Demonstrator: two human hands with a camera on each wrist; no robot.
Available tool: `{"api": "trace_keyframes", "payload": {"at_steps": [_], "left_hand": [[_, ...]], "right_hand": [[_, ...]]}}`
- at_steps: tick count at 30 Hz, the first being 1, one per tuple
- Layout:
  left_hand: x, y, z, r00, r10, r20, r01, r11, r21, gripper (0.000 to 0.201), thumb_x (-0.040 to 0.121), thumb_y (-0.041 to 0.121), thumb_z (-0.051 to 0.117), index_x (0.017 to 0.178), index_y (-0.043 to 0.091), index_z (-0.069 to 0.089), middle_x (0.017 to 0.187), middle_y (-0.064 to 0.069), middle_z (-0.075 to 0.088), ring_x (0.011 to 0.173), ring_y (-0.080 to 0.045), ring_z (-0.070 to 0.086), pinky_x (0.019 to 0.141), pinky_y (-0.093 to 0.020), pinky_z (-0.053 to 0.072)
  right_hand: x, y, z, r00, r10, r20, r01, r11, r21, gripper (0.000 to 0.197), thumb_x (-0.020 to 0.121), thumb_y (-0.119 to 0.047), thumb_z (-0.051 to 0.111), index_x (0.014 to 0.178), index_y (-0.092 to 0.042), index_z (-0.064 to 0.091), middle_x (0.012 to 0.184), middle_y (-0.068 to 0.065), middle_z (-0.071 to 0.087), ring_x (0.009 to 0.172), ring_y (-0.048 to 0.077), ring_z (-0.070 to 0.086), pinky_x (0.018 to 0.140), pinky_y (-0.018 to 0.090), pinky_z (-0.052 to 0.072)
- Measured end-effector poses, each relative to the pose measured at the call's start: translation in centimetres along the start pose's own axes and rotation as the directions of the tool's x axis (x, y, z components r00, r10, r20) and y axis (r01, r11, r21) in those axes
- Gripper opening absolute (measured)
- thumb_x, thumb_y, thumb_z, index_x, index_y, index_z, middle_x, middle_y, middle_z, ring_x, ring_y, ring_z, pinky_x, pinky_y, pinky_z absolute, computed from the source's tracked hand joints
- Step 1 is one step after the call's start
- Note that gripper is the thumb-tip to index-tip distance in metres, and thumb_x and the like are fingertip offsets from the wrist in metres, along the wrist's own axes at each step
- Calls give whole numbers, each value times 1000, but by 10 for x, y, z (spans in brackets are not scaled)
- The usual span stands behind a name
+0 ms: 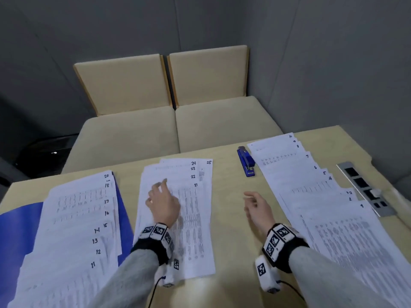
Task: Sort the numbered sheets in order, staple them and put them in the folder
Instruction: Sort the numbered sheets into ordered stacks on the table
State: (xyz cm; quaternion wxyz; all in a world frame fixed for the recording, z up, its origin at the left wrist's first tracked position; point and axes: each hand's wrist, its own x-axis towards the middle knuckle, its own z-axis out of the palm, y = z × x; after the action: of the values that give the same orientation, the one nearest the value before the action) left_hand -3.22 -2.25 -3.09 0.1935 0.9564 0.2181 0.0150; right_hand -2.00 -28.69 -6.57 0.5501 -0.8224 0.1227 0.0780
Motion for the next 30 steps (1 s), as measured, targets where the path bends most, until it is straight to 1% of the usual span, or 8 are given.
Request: {"api": "trace_keyframes", "payload": {"at_steps": [3,7,10,13,15,21,28,30], "left_hand": [[-26,57,24,933,358,39,-355,932,-73,47,83,8,53,130,13,49,124,-11,47,108,-30,48,86,-41,39],[-71,133,63,713,671,202,-658,740,-137,37,87,13,48,124,14,53,124,-9,49,109,-31,49,84,-42,44],[-109,179,87,529,737,420,-767,628,-135,41,96,26,40,137,22,42,143,-6,39,127,-31,38,96,-46,38],[-141,212,115,347,692,634,-843,525,-112,58,95,44,39,148,39,16,160,-4,6,144,-33,10,112,-58,18],[-154,224,133,289,636,715,-882,467,-59,64,93,59,34,147,46,2,160,-2,-11,146,-35,-7,112,-64,4],[-147,225,145,350,565,747,-898,431,94,62,93,63,27,148,45,4,160,-2,-10,145,-37,-9,111,-67,2],[-128,203,133,426,650,629,-857,512,51,53,93,50,35,144,40,25,157,-7,15,141,-34,14,110,-56,20],[-126,209,130,493,652,576,-795,606,-6,46,93,47,39,137,34,42,151,-7,28,136,-30,25,108,-49,25]], "right_hand": [[-14,11,-42,980,-91,-178,49,972,-228,23,95,-9,44,110,-19,59,100,0,52,88,18,54,79,31,45],[-34,40,-118,932,-37,-360,-141,879,-456,26,90,-2,45,110,-15,55,116,7,44,108,27,46,85,36,42],[-52,71,-175,863,136,-487,-403,765,-501,31,88,-6,50,117,-17,49,132,14,38,120,34,38,94,48,38],[-68,98,-218,777,246,-580,-568,671,-476,45,85,-10,54,128,-18,42,141,13,30,128,32,31,101,51,31],[-74,114,-238,759,270,-593,-601,642,-477,53,84,-19,57,133,-19,38,145,11,27,132,31,26,104,52,27],[-59,121,-269,765,347,-543,-627,597,-501,62,81,-42,57,136,-22,37,138,15,41,128,33,37,107,51,22],[-21,98,-265,863,362,-353,-505,653,-565,66,74,-28,68,133,-22,38,135,12,36,124,31,36,101,48,34],[-11,93,-266,874,361,-325,-486,661,-572,71,72,-25,72,134,-23,37,135,12,36,124,31,36,102,48,36]]}}
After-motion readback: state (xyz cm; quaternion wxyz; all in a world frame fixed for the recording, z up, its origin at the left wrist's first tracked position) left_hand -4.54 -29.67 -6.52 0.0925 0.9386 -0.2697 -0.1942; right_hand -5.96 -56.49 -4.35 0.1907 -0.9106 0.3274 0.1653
